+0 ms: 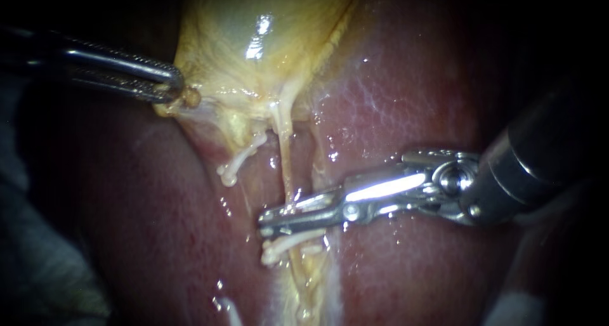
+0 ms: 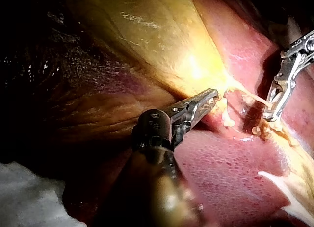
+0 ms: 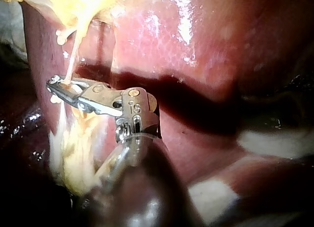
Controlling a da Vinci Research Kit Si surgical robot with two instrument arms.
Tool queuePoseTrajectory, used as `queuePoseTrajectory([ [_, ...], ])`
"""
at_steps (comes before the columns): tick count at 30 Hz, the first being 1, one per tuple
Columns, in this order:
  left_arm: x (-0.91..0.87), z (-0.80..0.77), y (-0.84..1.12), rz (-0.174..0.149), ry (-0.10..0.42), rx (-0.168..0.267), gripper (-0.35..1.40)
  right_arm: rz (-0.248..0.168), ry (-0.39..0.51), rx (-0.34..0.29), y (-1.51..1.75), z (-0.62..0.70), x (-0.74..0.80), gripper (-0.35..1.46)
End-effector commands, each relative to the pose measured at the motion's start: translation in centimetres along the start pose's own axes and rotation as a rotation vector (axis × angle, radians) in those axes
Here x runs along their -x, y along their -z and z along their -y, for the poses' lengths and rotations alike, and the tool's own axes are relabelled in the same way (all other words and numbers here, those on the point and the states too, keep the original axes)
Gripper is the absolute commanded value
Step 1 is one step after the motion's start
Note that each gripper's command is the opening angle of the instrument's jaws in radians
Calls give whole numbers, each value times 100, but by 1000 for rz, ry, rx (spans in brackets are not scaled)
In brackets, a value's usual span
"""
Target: Going back second clip right tube
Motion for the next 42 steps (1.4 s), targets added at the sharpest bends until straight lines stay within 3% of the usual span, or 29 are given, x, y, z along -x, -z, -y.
queuePoseTrajectory([
  [1, 0, 0, 0, 0, 0, 0, -35, 2, 15, 2, 0, -2, 2, -35],
  [2, 0, 0, 0, 0, 0, 0, -35, 3, 28, 2, -2, -3, 4, -30],
  [3, 0, 0, 0, 0, 0, 0, -35, 7, 66, 3, -4, -5, 6, -13],
  [5, 0, 0, 0, 0, 0, 0, -35, 3, 155, 21, -10, -13, 12, 13],
  [7, 0, 0, 0, 0, 0, 0, -35, 0, 174, 31, -17, -27, 17, 34],
  [12, 0, 0, 0, 0, 0, 0, -35, -1, 268, 53, -19, -52, 26, 44],
  [18, 0, 1, 0, 0, 0, 1, -35, -33, 361, 108, -9, -56, 22, 46],
  [26, 0, 1, 2, 1, -1, 2, -35, -38, 508, 152, 13, -42, 29, 46],
  [31, 1, 2, 3, 1, -1, 3, -35, -12, 652, 147, 44, -23, 28, 48],
  [38, 1, 2, 3, 1, -1, 3, -35, -6, 768, 176, 89, 9, 19, 49],
  [40, 1, 2, 3, 1, -1, 3, -35, 10, 785, 198, 100, 20, 15, 49],
  [42, 1, 2, 3, 1, -1, 3, -35, 54, 795, 225, 109, 30, 11, 50],
])
